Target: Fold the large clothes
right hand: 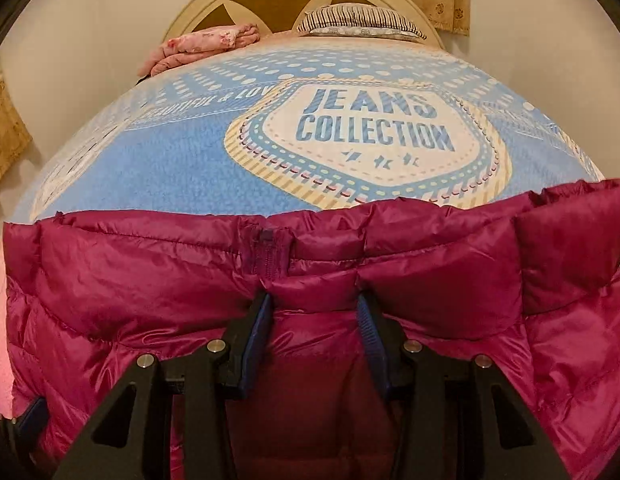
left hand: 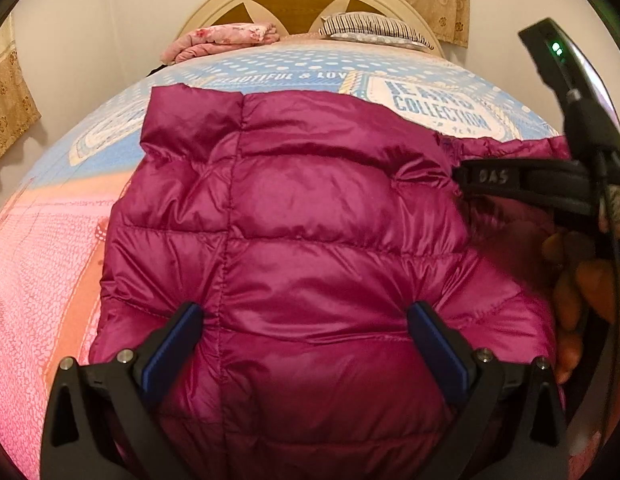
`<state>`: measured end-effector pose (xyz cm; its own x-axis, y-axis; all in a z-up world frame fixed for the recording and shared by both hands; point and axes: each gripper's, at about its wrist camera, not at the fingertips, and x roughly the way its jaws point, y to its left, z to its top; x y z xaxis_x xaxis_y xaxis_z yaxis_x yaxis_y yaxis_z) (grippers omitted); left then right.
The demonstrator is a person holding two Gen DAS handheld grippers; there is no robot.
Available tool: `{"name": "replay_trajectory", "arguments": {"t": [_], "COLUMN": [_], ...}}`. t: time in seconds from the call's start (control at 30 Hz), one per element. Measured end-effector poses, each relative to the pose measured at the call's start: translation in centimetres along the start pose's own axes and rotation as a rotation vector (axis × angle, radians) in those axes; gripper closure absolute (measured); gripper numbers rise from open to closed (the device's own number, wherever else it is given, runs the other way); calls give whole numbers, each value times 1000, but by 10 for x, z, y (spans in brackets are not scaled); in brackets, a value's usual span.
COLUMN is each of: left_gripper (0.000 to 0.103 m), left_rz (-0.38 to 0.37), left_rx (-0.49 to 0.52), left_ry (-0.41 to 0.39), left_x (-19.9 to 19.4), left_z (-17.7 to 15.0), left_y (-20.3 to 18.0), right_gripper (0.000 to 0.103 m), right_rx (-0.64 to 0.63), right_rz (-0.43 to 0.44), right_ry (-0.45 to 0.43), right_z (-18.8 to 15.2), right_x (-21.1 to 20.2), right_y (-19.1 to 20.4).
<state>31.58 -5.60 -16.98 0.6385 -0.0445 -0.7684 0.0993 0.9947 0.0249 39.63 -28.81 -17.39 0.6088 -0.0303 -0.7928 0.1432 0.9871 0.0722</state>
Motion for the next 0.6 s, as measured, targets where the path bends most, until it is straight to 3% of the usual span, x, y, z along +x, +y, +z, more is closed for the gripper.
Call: {"name": "replay_trajectory", "arguments": {"t": [0.2,0.3,0.37,0.47,0.6], "left_gripper": [0,0,0,0,0], "left_rz": [-33,-55,-63,-12,-13], "left_rx": [-25,-46,-49,-81,-172], "left_ry": [-16,-47,-102,-178,-131], "left_x": [-5,-29,-56,-84,-75], "left_z": [-1,-8,-17,-30,-40], "left_y": [8,21,34,66,112], "right_gripper": [57,57,57,52,51], "right_rx": [76,24,-14,-53,-56], "right_rz": [55,41,28,12,20], "right_ry": [-26,-23,-57,-51,-50], "right_z": [-17,-33,-37,-35,-34], "right_x": [-42,-29,-27,-24,-23], "right_y": [-10,-13,-9,-2,-1]}}
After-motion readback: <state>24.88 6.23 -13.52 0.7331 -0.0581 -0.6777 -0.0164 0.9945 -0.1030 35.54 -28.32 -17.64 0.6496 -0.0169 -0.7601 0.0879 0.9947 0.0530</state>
